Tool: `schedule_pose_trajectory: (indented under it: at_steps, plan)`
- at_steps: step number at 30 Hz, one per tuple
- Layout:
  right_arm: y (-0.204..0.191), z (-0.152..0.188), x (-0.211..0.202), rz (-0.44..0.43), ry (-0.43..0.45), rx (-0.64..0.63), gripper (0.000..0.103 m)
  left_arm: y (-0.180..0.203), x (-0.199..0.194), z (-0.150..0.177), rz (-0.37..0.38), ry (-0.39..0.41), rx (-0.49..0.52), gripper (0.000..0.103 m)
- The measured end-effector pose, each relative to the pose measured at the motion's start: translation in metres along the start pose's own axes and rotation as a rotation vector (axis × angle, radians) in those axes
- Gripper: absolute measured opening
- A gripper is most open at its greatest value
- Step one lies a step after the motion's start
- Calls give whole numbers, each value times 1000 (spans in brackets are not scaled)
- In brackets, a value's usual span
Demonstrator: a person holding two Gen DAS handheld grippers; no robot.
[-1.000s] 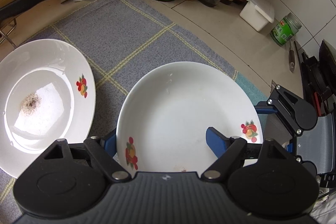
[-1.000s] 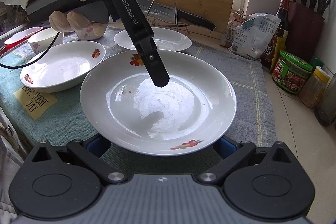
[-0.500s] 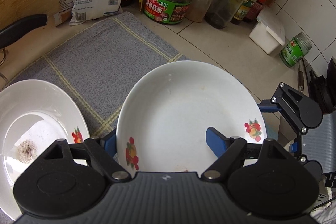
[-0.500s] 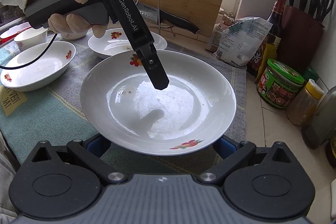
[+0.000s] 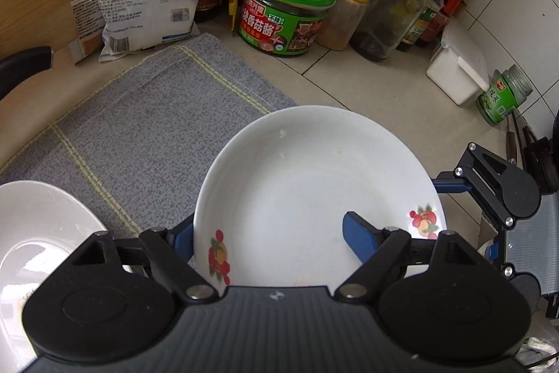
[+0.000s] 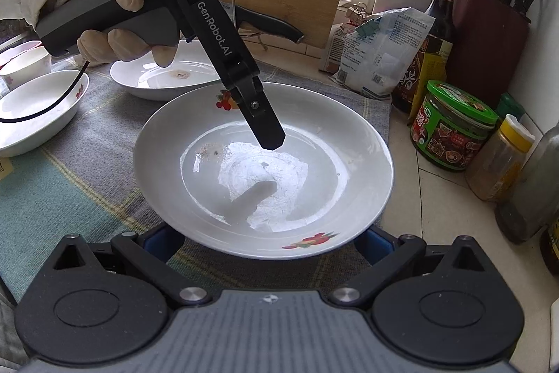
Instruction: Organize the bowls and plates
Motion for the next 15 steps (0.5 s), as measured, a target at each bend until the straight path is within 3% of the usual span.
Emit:
schedule_pose_trajectory:
  at_steps: [15]
  plan:
    - [15,7,11,22,-21,42,103,0,20,-14,-7,6,1,83]
Point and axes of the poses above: each gripper's, at about its wrist camera, not at the fingertips, and x roughly the way its jaws point, y to its right, z to its underside, the point moved 5 cm from there along x, roughly the way its jaws point, and after that the axes turned 1 degree about z, right-handed, at the moved point
